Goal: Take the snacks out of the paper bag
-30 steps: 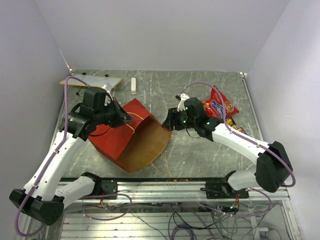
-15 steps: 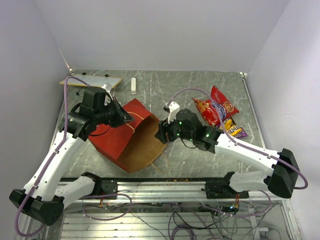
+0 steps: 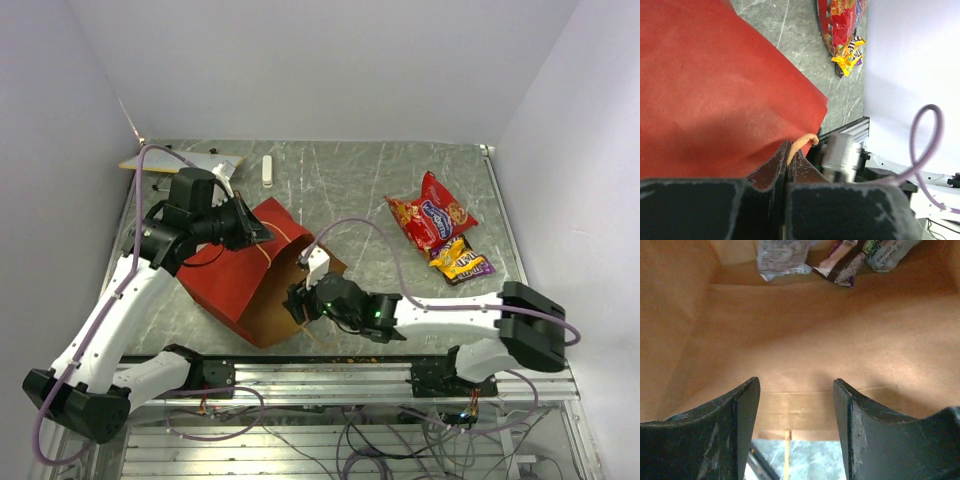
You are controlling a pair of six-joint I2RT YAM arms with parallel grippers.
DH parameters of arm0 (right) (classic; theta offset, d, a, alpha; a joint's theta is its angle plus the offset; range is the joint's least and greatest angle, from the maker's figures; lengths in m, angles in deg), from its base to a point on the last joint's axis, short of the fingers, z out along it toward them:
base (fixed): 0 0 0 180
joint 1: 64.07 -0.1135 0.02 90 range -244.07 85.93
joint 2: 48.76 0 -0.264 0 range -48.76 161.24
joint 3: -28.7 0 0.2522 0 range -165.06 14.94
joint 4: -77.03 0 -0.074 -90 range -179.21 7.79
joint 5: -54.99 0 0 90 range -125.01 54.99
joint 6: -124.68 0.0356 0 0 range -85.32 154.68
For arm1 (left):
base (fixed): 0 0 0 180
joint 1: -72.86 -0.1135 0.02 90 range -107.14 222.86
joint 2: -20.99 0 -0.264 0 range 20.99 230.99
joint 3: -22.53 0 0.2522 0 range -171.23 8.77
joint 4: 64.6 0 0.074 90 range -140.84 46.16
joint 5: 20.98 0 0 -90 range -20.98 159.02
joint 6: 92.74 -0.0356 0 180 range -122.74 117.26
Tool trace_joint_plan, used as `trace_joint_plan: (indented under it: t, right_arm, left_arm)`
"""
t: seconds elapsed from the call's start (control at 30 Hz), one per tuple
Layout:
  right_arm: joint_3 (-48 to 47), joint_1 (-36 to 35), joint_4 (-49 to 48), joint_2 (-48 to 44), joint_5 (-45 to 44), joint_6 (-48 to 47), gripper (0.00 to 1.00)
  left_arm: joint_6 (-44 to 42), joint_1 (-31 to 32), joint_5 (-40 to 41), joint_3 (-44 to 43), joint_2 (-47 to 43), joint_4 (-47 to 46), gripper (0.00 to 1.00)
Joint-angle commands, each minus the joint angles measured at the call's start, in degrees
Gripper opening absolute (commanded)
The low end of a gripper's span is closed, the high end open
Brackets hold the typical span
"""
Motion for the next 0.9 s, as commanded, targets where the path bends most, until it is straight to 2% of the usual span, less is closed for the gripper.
trace_joint_plan:
  t: [0.0, 0.1, 0.17, 0.23, 0.43, 0.53, 0.87]
  right_arm:
    - [2.5, -0.6, -19.6, 6.7, -6.3, -1.5, 0.6]
    - [4.9, -2.0, -36.6, 12.4, -8.5, -9.6, 0.61]
    - [5.3, -2.4, -45.2, 16.7, -9.0, -16.4, 0.61]
    - [3.8, -2.4, -49.9, 20.8, -7.5, -23.8, 0.61]
    - [-3.6, -2.3, -50.8, 31.7, -7.1, -37.1, 0.62]
    - [-6.2, -1.1, -50.2, 34.5, -7.9, -37.2, 0.64]
    - [-14.1, 1.5, -48.1, 43.4, -8.8, -36.0, 0.64]
  left_arm:
    - [-3.3, -0.4, -2.6, -4.3, 1.5, 0.2, 0.07]
    - [-5.2, -0.4, -1.8, -5.9, 2.0, 2.4, 0.07]
    - [-6.2, -0.4, -1.7, -6.7, 2.5, 3.6, 0.07]
    - [-7.1, -0.4, -1.7, -7.5, 3.0, 4.5, 0.07]
    - [-11.5, -0.4, 1.1, -13.4, 5.5, 9.8, 0.07]
    - [-13.5, -0.4, 2.1, -15.8, 6.5, 12.2, 0.07]
    - [-15.1, -0.4, 0.3, -15.4, 7.0, 11.9, 0.07]
